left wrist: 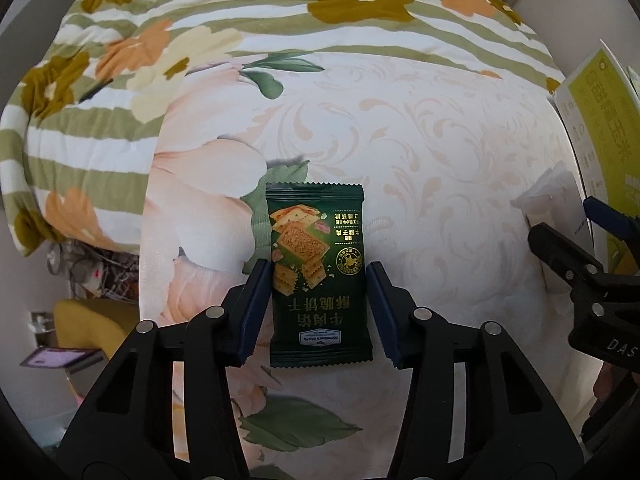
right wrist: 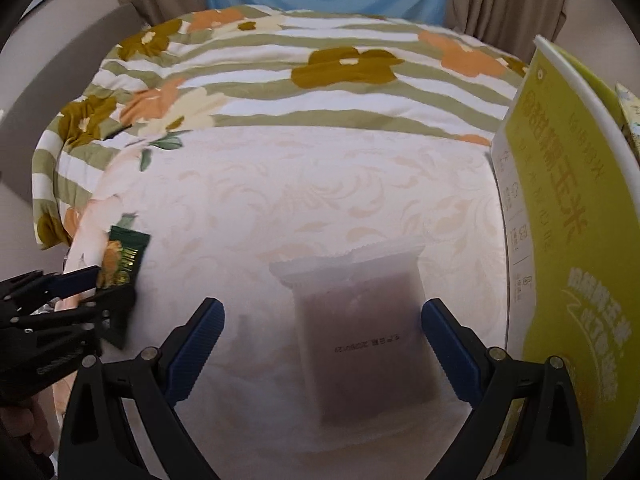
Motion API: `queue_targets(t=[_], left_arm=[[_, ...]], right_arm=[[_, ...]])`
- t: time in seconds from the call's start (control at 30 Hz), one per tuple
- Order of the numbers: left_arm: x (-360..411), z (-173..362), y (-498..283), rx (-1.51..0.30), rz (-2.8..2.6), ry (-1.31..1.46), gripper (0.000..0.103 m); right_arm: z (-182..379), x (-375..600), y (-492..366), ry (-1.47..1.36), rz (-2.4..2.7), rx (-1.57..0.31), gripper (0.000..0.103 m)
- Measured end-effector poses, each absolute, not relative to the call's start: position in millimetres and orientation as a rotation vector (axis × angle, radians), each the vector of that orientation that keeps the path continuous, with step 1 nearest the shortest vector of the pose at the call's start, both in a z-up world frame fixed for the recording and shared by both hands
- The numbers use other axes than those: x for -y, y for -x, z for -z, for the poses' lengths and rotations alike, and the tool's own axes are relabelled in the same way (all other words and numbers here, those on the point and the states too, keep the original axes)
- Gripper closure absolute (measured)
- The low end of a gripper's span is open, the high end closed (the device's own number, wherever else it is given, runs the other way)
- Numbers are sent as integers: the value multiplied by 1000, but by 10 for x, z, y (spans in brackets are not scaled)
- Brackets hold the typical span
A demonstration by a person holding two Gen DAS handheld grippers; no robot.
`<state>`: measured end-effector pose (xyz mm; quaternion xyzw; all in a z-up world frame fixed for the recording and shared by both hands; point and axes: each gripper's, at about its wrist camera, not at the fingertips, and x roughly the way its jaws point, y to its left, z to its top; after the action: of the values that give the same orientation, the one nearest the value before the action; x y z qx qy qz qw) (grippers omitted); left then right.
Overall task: Organize snacks
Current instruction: 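Grasp the green cracker sachet with the left gripper while the right grasps the grey pouch, then carry both items over the yellow-green box and open both grippers to drop them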
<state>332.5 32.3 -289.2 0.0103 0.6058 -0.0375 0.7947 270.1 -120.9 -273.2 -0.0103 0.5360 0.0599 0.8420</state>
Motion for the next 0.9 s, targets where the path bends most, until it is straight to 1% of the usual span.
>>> queue_targets(t=[0.17,0.27,0.47,0.53,0.57,0.67,0.73,0.77,0.9], left_arm=[[-348,2888,-3324,-1311,111,-49,63],[-371,2883,-3331,-1317,131,-45,63],[-386,2875,-3284,-1319,142,-52,63],[-411,2873,-3259,-1320,144,-39,63],[-422,2873,-3241,-1321,145,-33,63],[-450,2871,-3186,-1322,149,-20,63],[-470,2867,-3153,-1323,152,-5,63],[-482,2861,-3138,-1321,153,2,63],[-518,2816,-3084,-1311,157,19,63]], right_arm=[[2724,1202,-2677,105,-111,-1115,5],[2766,1231,-2667,171,-122,-1123,5],[2914,1329,-2669,142,-177,-1194,6],[2962,1354,-2673,129,-184,-1212,15],[2977,1353,-2674,127,-189,-1219,23],[2978,1325,-2649,140,-193,-1212,27],[2963,1306,-2636,144,-191,-1205,35],[2955,1301,-2628,141,-194,-1201,43],[2935,1211,-2614,150,-208,-1209,44]])
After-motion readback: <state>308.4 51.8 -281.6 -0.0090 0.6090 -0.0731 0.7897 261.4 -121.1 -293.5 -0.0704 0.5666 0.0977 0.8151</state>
